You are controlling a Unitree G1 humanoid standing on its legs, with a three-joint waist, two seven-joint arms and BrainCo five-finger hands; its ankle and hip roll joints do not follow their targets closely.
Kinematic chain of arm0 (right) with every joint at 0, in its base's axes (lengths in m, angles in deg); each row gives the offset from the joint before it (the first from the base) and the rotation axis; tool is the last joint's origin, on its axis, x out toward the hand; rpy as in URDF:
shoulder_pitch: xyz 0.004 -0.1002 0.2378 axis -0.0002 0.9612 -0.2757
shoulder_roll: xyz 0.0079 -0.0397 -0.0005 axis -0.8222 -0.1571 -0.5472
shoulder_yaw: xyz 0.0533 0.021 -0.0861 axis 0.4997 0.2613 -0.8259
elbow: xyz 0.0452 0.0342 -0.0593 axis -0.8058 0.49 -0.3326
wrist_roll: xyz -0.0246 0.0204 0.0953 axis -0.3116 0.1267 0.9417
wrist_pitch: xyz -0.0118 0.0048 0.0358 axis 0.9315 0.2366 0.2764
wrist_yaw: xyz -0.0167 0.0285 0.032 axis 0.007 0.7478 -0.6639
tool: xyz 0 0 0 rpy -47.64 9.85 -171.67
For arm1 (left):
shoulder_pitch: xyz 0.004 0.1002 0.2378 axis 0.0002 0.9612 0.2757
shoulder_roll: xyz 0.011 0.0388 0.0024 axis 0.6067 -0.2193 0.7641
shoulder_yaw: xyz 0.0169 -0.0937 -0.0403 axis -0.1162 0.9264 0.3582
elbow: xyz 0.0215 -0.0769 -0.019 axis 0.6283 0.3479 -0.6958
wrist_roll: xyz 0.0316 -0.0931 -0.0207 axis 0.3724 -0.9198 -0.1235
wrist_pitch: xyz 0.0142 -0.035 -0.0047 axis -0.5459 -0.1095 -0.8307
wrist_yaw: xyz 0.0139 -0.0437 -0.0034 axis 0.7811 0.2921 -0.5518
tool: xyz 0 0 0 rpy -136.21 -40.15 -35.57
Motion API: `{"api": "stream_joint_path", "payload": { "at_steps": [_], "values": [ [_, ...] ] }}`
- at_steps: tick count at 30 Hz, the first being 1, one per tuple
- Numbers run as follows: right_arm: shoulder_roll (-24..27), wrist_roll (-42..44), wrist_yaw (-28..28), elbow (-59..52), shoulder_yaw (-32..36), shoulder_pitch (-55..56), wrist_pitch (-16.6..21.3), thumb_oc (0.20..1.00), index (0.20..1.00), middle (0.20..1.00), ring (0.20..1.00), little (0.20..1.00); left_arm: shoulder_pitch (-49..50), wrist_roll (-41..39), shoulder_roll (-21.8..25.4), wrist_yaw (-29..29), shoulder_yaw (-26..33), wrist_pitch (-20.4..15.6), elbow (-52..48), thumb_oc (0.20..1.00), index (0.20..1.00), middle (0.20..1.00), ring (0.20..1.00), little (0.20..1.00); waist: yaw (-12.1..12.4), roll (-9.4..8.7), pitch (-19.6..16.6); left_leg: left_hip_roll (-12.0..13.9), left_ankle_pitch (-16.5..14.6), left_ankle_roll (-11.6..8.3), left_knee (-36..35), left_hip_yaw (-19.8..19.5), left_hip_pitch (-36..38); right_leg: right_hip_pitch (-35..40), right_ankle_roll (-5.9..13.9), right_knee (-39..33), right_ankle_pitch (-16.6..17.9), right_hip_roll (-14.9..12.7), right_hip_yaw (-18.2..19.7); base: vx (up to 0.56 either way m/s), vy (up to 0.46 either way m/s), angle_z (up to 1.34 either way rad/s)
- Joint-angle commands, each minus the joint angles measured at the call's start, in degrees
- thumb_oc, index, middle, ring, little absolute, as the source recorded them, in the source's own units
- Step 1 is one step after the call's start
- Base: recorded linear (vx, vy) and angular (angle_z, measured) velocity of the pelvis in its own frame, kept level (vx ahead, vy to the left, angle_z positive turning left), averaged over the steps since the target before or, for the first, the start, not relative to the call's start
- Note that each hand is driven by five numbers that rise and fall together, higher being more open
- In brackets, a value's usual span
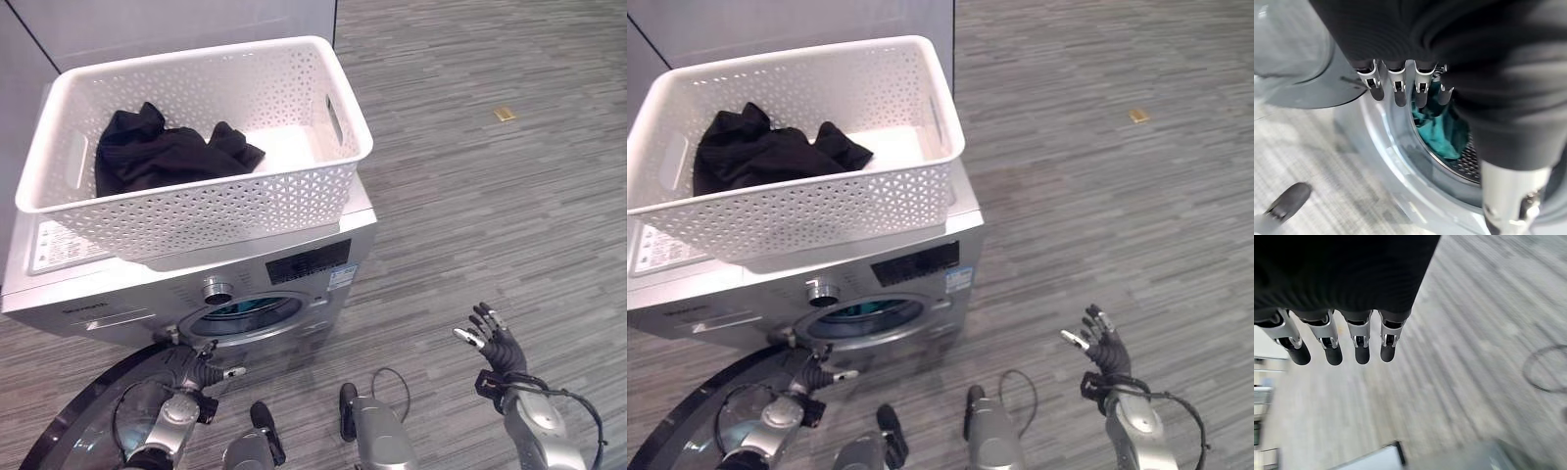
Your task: Grab the laundry basket,head to the washer,open it,put in the laundry and shut it.
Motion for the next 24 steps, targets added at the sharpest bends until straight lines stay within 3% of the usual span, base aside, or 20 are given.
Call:
{"api": "stream_joint_path", "payload": {
  "at_steps": [1, 4, 5, 7, 8, 11, 15, 17, 18, 23, 24],
  "values": [
    [2.81, -1.30, -2.13, -5.39, 5.43, 2.53, 4.39, 1.000, 1.000, 1.000, 1.000, 1.000, -1.84, 1.26, 0.53, 0.30, 3.92, -0.42, 10.81, 1.000, 1.000, 1.000, 1.000, 1.000, -1.07, -1.91, -6.11, 0.49, 0.28, -2.24, -4.96, -2.42, 2.85, 6.14, 10.20, -15.24, 11.93, -6.24, 4.76, 0.07, 0.059, -0.01],
    [4.55, -3.19, -2.30, -8.34, 7.09, 3.14, 4.52, 1.000, 1.000, 1.000, 1.000, 1.000, -1.99, 1.25, -0.01, -0.01, 5.82, 0.25, 15.45, 1.000, 1.000, 1.000, 1.000, 1.000, -1.60, -2.17, -7.16, 0.31, 1.08, -2.31, -6.78, -1.46, 3.68, 5.88, 10.36, -16.33, 13.10, -6.12, 5.58, 0.04, 0.037, -0.02],
    [8.04, -4.95, -2.94, -12.91, 10.48, 3.96, 5.11, 1.000, 1.000, 1.000, 1.000, 1.000, -1.52, 1.64, -0.49, -0.69, 9.32, 1.19, 21.95, 1.000, 1.000, 1.000, 1.000, 1.000, -2.64, -2.66, -8.33, 0.33, 2.00, -2.51, -9.53, 0.04, 5.27, 5.80, 10.48, -17.82, 13.74, -5.56, 7.06, 0.04, 0.049, -0.13],
    [13.18, -5.28, -3.20, -13.67, 14.35, 3.47, 5.58, 1.000, 1.000, 1.000, 1.000, 1.000, -0.09, 3.81, -1.34, -2.27, 11.00, 2.46, 27.00, 1.000, 1.000, 1.000, 1.000, 1.000, -3.55, -3.19, -9.37, 0.25, 2.30, -2.58, -11.20, 0.68, 5.93, 5.73, 10.76, -18.73, 14.24, -5.50, 7.60, 0.04, 0.052, -0.34],
    [13.20, -5.26, -3.20, -13.67, 14.36, 3.45, 5.57, 1.000, 1.000, 1.000, 1.000, 1.000, -0.12, 3.83, -1.37, -2.27, 11.02, 2.45, 27.02, 1.000, 1.000, 1.000, 1.000, 1.000, -3.52, -3.18, -9.50, 0.22, 2.46, -2.56, -11.24, 0.74, 5.74, 5.50, 10.73, -18.78, 14.40, -5.50, 7.68, 0.04, 0.051, -0.40],
    [27.21, -11.63, -2.60, -16.63, 25.14, 2.11, 6.01, 1.000, 1.000, 1.000, 1.000, 1.000, 3.40, 9.45, -3.32, -5.09, 11.08, 3.11, 30.16, 1.000, 1.000, 1.000, 1.000, 1.000, -3.96, -4.34, -11.17, 0.11, 1.41, -2.39, -11.24, 0.97, 5.56, 5.35, 11.21, -19.89, 15.20, -5.66, 8.06, 0.06, 0.067, -0.19],
    [34.56, -8.98, -2.16, -15.37, 27.00, -3.50, 7.57, 1.000, 1.000, 1.000, 1.000, 1.000, 4.71, 7.37, -4.37, -5.70, 10.66, 2.97, 29.72, 1.000, 1.000, 1.000, 1.000, 1.000, -2.05, -5.78, -11.88, -0.12, 1.47, -2.20, -11.24, -0.30, 3.47, 4.75, 11.22, -20.84, 15.97, -6.23, 6.26, 0.00, 0.024, -0.02],
    [40.33, -6.55, -3.79, -12.53, 23.81, -8.62, 7.44, 1.000, 1.000, 1.000, 1.000, 1.000, 4.83, 5.78, -4.06, -5.63, 9.90, 2.88, 29.22, 1.000, 1.000, 1.000, 1.000, 1.000, -0.18, -7.05, -11.79, -0.12, 1.58, -2.31, -11.24, -1.18, 2.64, 4.73, 11.22, -20.61, 16.05, -6.40, 5.25, -0.02, -0.008, 0.03],
    [45.86, -4.74, -4.49, -8.68, 20.37, -13.16, 7.19, 1.000, 1.000, 1.000, 1.000, 1.000, 5.21, 3.92, -3.79, -5.68, 9.36, 2.82, 28.43, 1.000, 1.000, 1.000, 1.000, 1.000, 1.49, -8.05, -11.58, 0.03, 1.93, -2.40, -11.24, -2.51, 1.36, 4.71, 11.22, -20.32, 16.39, -6.76, 3.76, -0.04, -0.016, 0.08],
    [52.38, -6.04, -4.60, -2.85, 9.26, -24.76, 6.01, 1.000, 1.000, 1.000, 1.000, 1.000, 5.17, 1.83, -2.74, -5.69, 8.37, 2.68, 28.28, 1.000, 1.000, 1.000, 1.000, 1.000, 3.52, -9.36, -11.25, -0.06, 2.35, -2.51, -11.24, -4.40, -0.43, 4.78, 11.22, -19.94, 16.94, -7.33, 1.50, -0.01, -0.006, 0.44],
    [57.54, -6.53, -5.57, 0.30, 1.56, -33.22, 5.43, 1.000, 1.000, 1.000, 1.000, 1.000, 4.86, 0.70, -1.58, -5.51, 7.58, 2.60, 27.77, 1.000, 1.000, 1.000, 1.000, 1.000, 5.84, -9.92, -10.57, -0.04, 2.60, -2.73, -11.24, -5.80, -1.43, 5.39, 11.22, -19.60, 16.99, -7.68, -0.34, 0.01, -0.015, 0.31]
  ]
}}
